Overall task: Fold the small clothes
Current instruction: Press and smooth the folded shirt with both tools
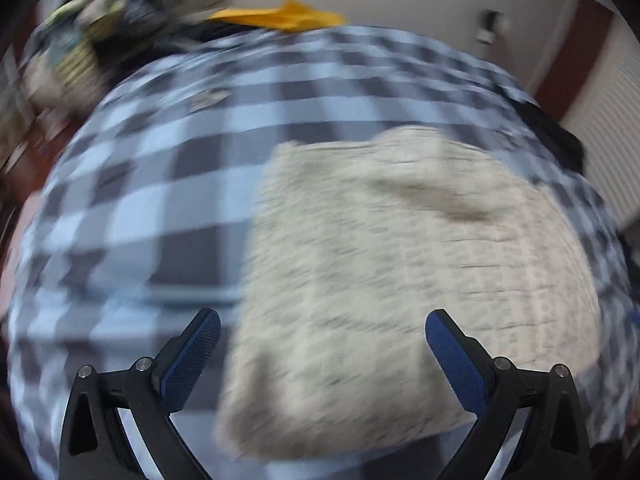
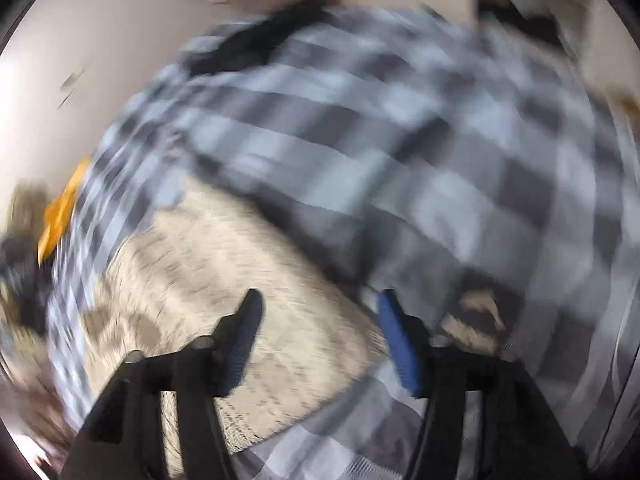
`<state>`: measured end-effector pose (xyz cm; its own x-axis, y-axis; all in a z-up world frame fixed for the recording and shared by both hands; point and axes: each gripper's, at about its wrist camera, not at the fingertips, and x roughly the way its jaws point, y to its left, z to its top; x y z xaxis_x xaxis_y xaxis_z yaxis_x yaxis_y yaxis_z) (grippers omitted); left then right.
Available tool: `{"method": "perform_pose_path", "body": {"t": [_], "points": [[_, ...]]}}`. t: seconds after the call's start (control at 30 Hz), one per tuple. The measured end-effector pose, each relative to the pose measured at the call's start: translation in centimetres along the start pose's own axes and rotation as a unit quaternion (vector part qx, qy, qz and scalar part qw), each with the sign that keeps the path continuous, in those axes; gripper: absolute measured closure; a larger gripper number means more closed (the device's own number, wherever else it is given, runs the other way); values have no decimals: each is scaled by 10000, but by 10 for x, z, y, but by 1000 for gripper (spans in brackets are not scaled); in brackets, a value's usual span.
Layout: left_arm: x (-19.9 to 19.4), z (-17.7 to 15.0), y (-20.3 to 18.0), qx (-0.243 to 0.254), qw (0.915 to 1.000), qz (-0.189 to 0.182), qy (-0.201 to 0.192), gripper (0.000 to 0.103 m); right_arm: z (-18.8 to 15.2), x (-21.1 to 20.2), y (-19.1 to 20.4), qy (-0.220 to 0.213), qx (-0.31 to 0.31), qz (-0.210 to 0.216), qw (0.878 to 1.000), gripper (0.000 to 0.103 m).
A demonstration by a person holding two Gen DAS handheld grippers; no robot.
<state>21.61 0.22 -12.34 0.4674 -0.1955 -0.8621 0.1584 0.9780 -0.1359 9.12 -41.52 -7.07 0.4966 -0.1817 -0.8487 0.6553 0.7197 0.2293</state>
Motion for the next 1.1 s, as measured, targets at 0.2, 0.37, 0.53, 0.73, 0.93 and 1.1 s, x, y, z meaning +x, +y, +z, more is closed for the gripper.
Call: {"method": "perform_pose_path", "body": {"t": [0.2, 0.37, 0.53, 0.73, 0.93, 1.1], "points": [[60, 25, -30, 102, 9982, -512, 311, 0, -40, 47, 140, 846, -2859, 1251, 9463, 38], [102, 13, 0, 278, 9917, 1144, 514, 0, -81, 101, 194, 1387, -4151, 1360, 8888, 39], [100, -1, 60, -529, 9963, 522, 438, 0, -30, 139, 145, 1859, -2961, 1754, 9203, 46], [70, 10, 41, -51, 9808, 1945, 129, 0, 48, 132, 29, 1121, -1400, -463, 9827, 43], [45, 57, 27, 331, 9887, 1429, -304, 0, 60, 110, 24, 1028, -1109, -29, 9885, 43], [78, 90, -2, 174, 9997, -123, -147, 0, 20, 113, 106, 1419, -2047, 1220, 9608, 42]]}}
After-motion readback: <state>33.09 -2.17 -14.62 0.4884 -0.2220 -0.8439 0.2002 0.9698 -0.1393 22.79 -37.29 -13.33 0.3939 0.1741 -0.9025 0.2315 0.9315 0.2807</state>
